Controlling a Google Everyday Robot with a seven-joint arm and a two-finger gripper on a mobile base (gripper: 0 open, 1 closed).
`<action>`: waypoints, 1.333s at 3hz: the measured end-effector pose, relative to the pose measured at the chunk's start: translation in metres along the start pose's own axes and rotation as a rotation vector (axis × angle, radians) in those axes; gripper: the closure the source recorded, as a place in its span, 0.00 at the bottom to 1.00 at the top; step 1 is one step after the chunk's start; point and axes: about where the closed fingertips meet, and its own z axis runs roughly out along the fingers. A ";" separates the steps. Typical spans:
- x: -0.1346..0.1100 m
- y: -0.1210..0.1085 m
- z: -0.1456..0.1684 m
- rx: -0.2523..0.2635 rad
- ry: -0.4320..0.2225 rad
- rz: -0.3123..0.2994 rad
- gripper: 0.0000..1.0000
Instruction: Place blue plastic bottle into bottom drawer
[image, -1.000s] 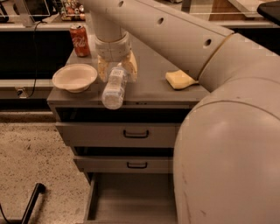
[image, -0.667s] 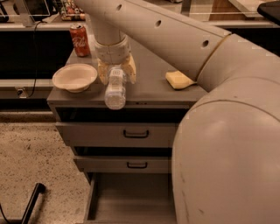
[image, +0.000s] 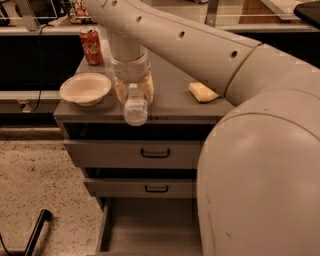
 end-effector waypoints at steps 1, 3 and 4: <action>0.000 0.000 -0.001 0.000 0.000 0.000 1.00; -0.013 0.013 -0.010 0.017 -0.016 0.108 1.00; -0.067 0.049 -0.026 0.109 -0.088 0.345 1.00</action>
Offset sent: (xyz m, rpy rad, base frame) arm -0.0508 -0.0661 0.0596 0.1846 0.2117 -0.5338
